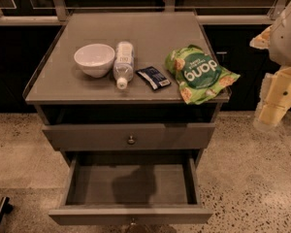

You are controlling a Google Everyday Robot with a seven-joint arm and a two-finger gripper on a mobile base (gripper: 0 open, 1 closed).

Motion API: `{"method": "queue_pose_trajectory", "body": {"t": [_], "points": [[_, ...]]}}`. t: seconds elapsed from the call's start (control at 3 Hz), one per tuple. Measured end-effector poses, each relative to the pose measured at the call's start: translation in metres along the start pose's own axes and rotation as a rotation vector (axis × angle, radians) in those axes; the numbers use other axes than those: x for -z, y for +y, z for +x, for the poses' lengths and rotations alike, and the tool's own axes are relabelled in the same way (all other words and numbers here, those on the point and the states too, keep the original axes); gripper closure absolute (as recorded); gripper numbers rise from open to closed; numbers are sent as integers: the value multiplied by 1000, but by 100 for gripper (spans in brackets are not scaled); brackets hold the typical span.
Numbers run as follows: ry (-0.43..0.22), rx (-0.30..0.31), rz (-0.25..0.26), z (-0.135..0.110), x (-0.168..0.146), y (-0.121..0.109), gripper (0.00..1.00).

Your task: Place green rice chip bag into middle drawer

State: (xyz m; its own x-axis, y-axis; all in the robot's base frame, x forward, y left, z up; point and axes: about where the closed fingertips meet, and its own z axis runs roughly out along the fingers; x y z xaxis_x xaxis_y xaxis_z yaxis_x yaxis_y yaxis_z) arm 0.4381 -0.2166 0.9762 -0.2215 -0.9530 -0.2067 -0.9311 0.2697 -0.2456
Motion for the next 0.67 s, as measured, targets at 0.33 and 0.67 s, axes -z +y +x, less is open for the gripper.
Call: {"method": "queue_pose_trajectory", "body": {"t": [0.33, 0.67], "points": [[-10, -2, 13, 0, 1, -3, 0], [-48, -18, 23, 2, -8, -22, 0]]}}
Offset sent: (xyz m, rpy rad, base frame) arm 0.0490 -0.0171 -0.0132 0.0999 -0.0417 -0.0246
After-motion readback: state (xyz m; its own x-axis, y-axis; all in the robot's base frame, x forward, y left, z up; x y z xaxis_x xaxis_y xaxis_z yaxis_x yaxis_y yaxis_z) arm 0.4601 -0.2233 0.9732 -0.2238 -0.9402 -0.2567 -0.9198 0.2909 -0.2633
